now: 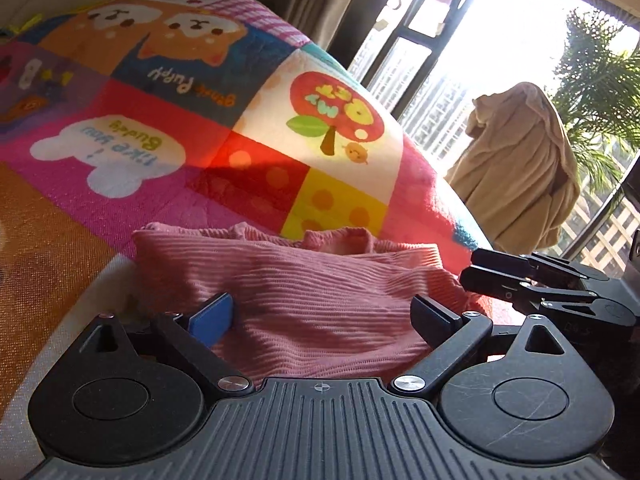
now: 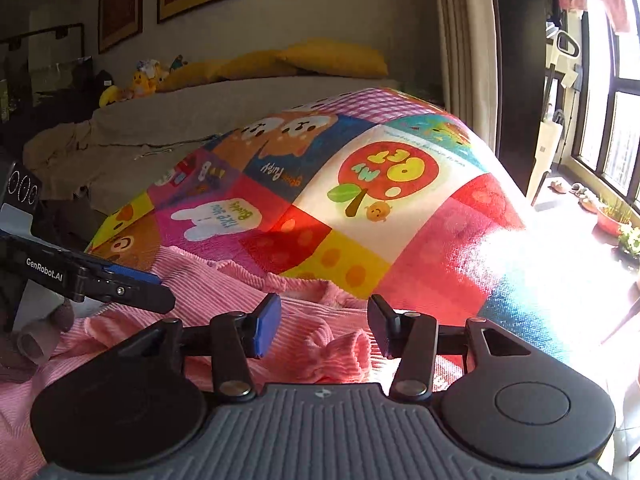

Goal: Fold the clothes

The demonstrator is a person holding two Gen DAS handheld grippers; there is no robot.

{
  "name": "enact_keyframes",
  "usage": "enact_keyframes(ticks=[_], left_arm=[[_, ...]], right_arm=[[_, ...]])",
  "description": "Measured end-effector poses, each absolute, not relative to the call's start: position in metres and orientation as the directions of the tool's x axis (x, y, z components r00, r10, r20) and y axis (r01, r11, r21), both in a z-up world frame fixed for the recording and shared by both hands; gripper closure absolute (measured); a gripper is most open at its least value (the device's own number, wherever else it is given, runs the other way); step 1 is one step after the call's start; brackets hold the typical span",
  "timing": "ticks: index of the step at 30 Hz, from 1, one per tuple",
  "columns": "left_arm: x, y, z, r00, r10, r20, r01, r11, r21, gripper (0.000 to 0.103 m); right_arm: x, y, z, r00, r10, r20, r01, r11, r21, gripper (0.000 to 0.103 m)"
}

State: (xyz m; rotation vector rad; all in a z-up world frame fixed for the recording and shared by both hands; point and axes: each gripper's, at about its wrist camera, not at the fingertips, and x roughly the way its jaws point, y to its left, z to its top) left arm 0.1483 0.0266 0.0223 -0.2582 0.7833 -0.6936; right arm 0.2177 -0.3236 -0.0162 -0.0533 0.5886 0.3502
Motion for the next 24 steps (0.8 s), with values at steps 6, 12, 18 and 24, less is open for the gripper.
enact_keyframes(ticks=[6, 12, 18, 24], left_arm=[[0.148, 0.042, 0.024, 0.508, -0.633, -0.584, 0.428, 0.774, -0.467, 0.005], [0.096, 0.076, 0.035, 0.502, -0.587, -0.635, 0.488, 0.799, -0.352, 0.005], [0.031, 0.095, 0.021, 0.469, -0.499, -0.728, 0.543, 0.814, -0.208, 0.005], [-0.006, 0.09, 0.015, 0.506, -0.347, -0.79, 0.596, 0.802, 0.03, 0.003]], right_arm=[[0.243, -0.318, -0.055, 0.694, 0.266, -0.669, -0.321, 0.946, 0.044, 0.053], [0.191, -0.339, -0.015, 0.743, 0.259, -0.618, -0.356, 0.934, -0.037, 0.029], [0.124, -0.367, -0.021, 0.722, 0.172, -0.67, -0.307, 0.948, -0.088, 0.019], [0.088, -0.366, -0.052, 0.707, 0.021, -0.707, -0.318, 0.902, -0.291, 0.009]])
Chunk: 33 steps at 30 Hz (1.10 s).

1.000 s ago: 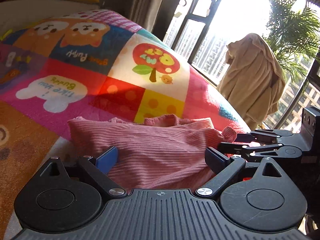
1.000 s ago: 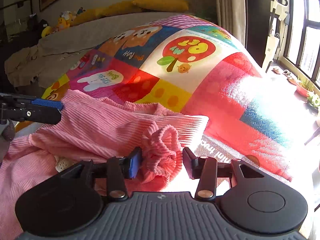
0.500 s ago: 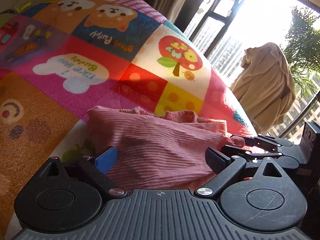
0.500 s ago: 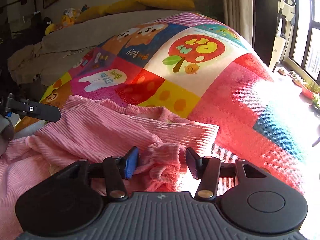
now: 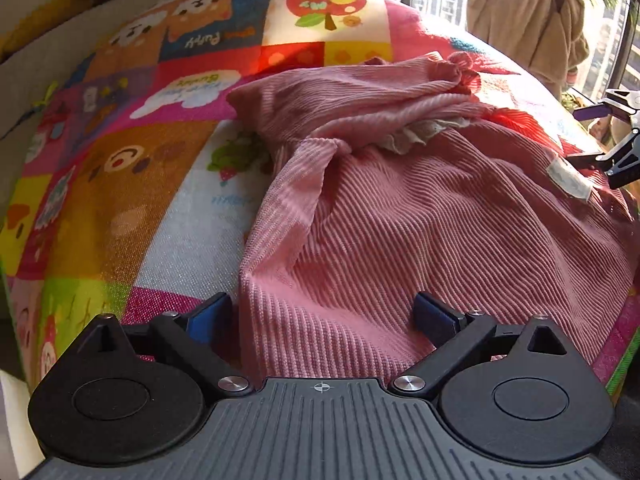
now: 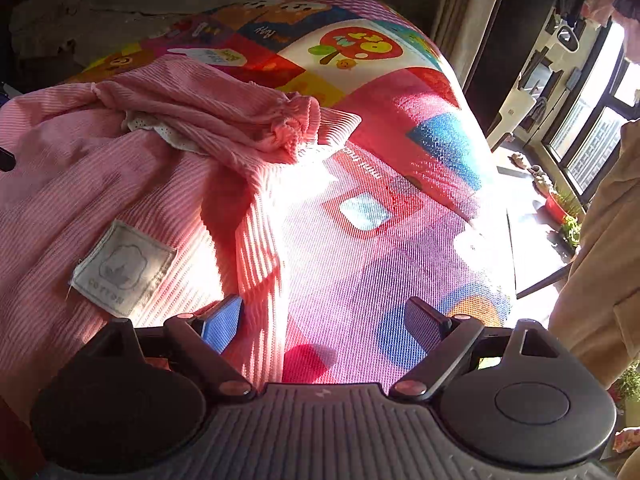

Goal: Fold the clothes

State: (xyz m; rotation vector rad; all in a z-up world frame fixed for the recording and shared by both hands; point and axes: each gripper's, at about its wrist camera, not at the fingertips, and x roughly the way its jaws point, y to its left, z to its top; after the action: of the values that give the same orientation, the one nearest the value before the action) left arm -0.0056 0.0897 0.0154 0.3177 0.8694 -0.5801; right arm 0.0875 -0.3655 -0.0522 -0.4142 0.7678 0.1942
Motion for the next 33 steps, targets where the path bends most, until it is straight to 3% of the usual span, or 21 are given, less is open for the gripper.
enact_keyframes(ticks=[6, 10, 14, 17, 18, 20, 22, 25, 29, 33], left_arm=[[0.007, 0.111, 0.033, 0.474, -0.37, -0.799, 0.549, 0.833, -0.061, 0.003], [0.041, 0.101, 0.071, 0.513, -0.556, -0.654, 0.544, 0.8, -0.254, 0.003], [0.086, 0.062, 0.085, 0.542, -0.617, -0.571, 0.569, 0.769, -0.291, 0.003], [0.122, 0.049, 0.069, 0.532, -0.574, -0.623, 0.509, 0.804, -0.306, 0.003], [0.134, 0.049, 0.062, 0.52, -0.558, -0.647, 0.476, 0.818, -0.323, 0.003], [0.154, 0.054, 0.048, 0.5, -0.536, -0.68, 0.407, 0.839, -0.362, 0.003], [0.17, 0.069, 0.038, 0.491, -0.549, -0.676, 0.337, 0.836, -0.434, 0.003], [0.194, 0.083, 0.023, 0.466, -0.593, -0.656, 0.243, 0.799, -0.55, 0.004], [0.209, 0.073, 0.016, 0.459, -0.6, -0.655, 0.243, 0.794, -0.558, 0.004], [0.218, 0.057, 0.015, 0.454, -0.614, -0.645, 0.279, 0.786, -0.552, 0.004]], right_arm=[[0.098, -0.368, -0.016, 0.758, 0.091, -0.646, -0.328, 0.909, -0.256, 0.008], [0.14, -0.351, 0.01, 0.755, 0.251, -0.606, -0.388, 0.916, -0.104, 0.006], [0.195, -0.323, 0.003, 0.753, 0.299, -0.587, -0.395, 0.918, -0.039, 0.008], [0.234, -0.315, -0.028, 0.743, 0.199, -0.638, -0.351, 0.929, -0.119, 0.018], [0.245, -0.318, -0.04, 0.723, 0.17, -0.669, -0.338, 0.932, -0.128, 0.027], [0.262, -0.339, -0.053, 0.666, 0.202, -0.718, -0.301, 0.954, -0.01, 0.031], [0.267, -0.359, -0.047, 0.661, 0.288, -0.693, -0.256, 0.955, 0.152, 0.036], [0.274, -0.371, -0.038, 0.712, 0.298, -0.636, -0.208, 0.954, 0.215, 0.04], [0.298, -0.371, -0.049, 0.694, 0.274, -0.666, -0.163, 0.96, 0.226, 0.057], [0.309, -0.367, -0.062, 0.671, 0.335, -0.661, -0.184, 0.939, 0.289, 0.057]])
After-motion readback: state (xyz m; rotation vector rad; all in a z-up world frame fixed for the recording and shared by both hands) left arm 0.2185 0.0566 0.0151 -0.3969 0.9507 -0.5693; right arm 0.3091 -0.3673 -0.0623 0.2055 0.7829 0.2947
